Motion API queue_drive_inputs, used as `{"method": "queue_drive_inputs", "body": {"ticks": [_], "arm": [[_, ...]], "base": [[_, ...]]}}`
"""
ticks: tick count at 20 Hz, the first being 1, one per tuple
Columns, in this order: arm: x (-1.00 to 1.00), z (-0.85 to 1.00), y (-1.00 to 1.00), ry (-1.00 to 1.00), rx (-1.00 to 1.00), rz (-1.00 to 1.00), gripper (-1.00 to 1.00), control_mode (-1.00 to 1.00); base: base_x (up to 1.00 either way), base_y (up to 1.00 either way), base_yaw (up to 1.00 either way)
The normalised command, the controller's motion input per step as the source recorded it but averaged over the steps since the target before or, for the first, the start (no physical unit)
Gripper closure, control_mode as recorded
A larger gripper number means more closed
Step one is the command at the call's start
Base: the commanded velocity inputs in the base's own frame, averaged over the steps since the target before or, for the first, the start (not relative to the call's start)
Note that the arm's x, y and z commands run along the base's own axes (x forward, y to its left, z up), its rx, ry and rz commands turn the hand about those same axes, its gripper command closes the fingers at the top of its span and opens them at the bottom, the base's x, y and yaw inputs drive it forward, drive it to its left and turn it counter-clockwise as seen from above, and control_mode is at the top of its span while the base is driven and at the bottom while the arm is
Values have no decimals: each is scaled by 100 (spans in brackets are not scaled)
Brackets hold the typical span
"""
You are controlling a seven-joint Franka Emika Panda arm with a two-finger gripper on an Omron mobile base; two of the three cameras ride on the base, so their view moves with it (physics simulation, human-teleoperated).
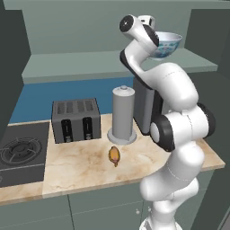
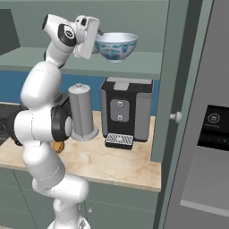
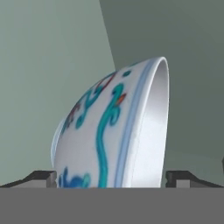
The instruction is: Retrieve the bowl from the cabinet, then place the raw meat into the bowl to avoid contamination.
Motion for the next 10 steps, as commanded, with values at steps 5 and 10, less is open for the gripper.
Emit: {"method": "queue_drive_inputs", "body": {"ticks": [5,10], "arm": [[6,-12,-12,0,0,0,-100,-100],[0,-17,-4,0,0,0,-100,-100]], "base": [[0,0,0],[0,0,0]]}}
